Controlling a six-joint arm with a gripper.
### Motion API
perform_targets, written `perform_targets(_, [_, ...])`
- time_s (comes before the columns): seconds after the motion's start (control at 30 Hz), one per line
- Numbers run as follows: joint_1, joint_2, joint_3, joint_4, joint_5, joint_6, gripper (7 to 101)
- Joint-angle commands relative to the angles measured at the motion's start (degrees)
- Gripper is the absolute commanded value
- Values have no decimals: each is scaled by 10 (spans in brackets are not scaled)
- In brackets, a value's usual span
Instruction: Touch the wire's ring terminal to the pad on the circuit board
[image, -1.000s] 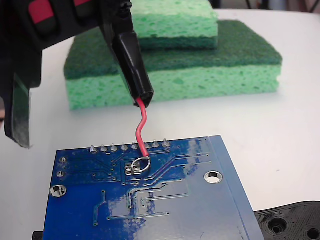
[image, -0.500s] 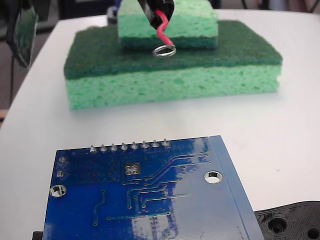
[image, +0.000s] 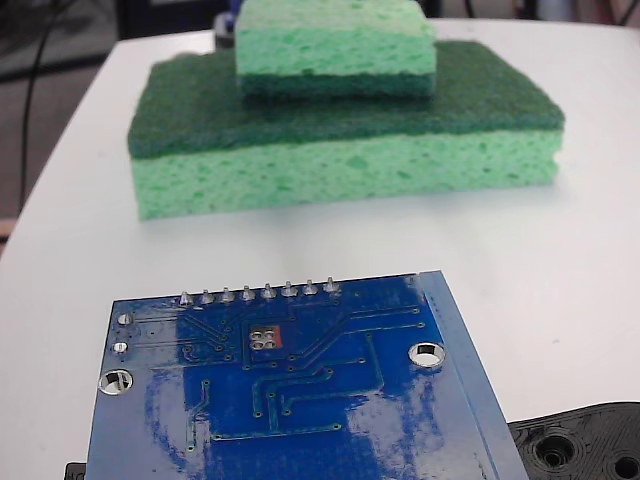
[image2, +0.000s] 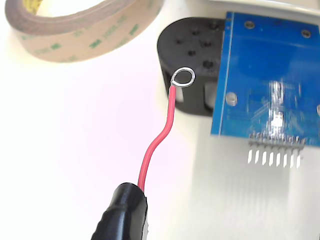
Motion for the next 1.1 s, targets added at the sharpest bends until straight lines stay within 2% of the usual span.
perform_targets(0.03, [-3, 39, 34, -1, 16, 8, 1003])
perform_targets(0.4, [-25, 229, 178, -2, 58, 50, 1003])
perform_targets(0.83, [-88, 419, 259, 62, 158, 92, 1003])
perform_targets(1.1, [-114, 419, 251, 76, 192, 95, 1003])
